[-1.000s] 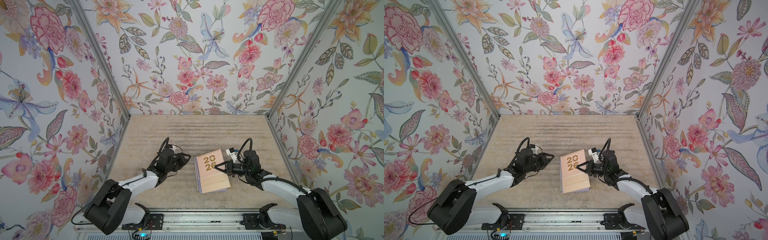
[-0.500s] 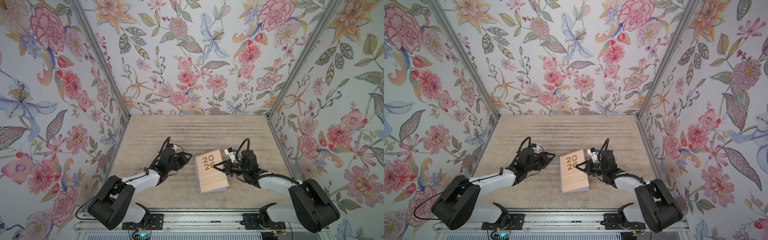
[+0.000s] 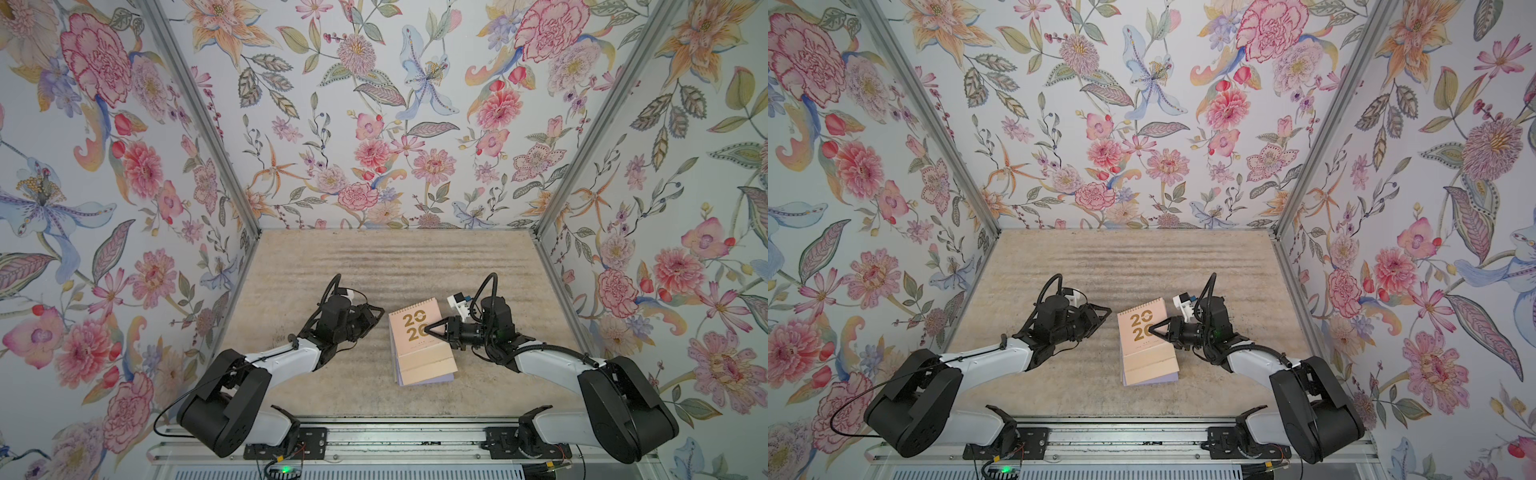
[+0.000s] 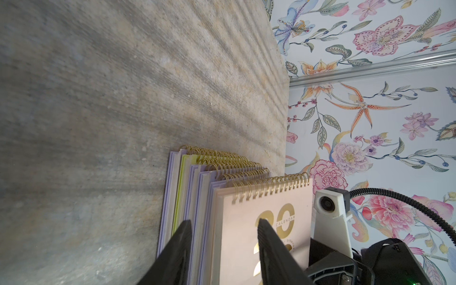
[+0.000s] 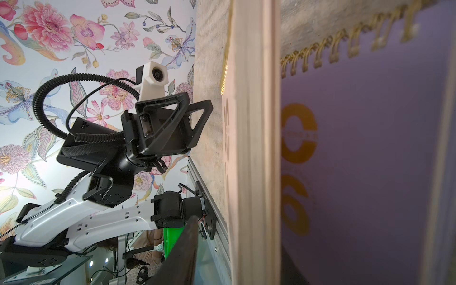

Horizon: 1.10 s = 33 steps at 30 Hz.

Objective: Stack the calendars
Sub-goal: Place the calendar at the calendar.

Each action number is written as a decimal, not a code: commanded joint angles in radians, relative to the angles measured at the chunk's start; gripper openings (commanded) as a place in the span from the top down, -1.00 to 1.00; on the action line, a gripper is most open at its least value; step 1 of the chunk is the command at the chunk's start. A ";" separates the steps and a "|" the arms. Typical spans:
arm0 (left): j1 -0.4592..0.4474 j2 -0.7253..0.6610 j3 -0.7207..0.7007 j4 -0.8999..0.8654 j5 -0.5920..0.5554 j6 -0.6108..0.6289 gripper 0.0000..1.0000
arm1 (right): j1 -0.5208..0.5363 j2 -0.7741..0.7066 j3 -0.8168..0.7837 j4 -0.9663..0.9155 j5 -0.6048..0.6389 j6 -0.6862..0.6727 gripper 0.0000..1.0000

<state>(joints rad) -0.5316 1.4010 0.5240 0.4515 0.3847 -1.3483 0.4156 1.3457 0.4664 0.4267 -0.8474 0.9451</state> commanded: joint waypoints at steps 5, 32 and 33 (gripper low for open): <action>-0.010 -0.002 0.004 0.032 -0.007 -0.015 0.06 | -0.025 -0.015 0.025 -0.080 0.028 -0.047 0.22; -0.083 0.036 0.114 -0.094 -0.066 0.030 -0.12 | -0.169 -0.150 -0.009 -0.278 0.054 -0.136 0.05; -0.083 0.042 0.113 -0.089 -0.062 0.028 -0.13 | -0.172 -0.154 -0.010 -0.281 0.054 -0.138 0.03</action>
<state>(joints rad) -0.6033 1.4662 0.6167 0.3946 0.3683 -1.3392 0.2516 1.2121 0.4694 0.1722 -0.7933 0.8318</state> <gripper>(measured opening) 0.561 0.483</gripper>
